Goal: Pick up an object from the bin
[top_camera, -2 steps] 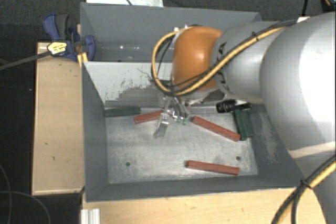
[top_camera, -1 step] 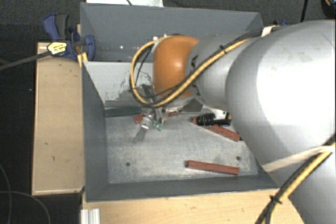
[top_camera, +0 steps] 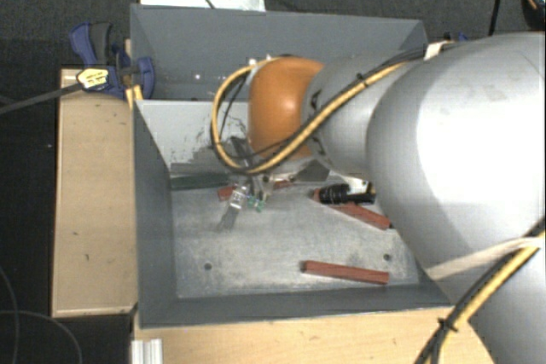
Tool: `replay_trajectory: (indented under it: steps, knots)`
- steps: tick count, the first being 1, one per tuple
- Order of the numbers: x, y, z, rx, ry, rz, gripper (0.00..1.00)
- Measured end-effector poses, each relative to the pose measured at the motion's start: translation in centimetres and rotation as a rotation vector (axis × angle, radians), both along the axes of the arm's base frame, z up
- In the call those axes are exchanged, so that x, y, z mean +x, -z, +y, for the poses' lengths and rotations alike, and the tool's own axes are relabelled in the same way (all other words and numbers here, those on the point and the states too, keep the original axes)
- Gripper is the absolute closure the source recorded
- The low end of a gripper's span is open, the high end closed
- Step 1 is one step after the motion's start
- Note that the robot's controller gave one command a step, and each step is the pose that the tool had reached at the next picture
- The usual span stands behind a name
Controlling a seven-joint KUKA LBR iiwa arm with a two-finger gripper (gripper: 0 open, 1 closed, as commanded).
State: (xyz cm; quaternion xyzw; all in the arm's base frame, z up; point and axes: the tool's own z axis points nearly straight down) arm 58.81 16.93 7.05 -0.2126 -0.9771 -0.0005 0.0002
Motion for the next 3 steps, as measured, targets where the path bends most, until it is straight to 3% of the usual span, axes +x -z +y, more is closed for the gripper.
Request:
replay_trajectory:
  steps: [1,2,3]
  knots:
    - [0.0,0.0,0.0,0.000,0.002,0.000,1.00]
    - [0.2,-6.9,0.0,0.002,0.000,-0.008,1.00]
    - [0.4,-11.7,0.1,0.002,-0.004,-0.008,1.00]
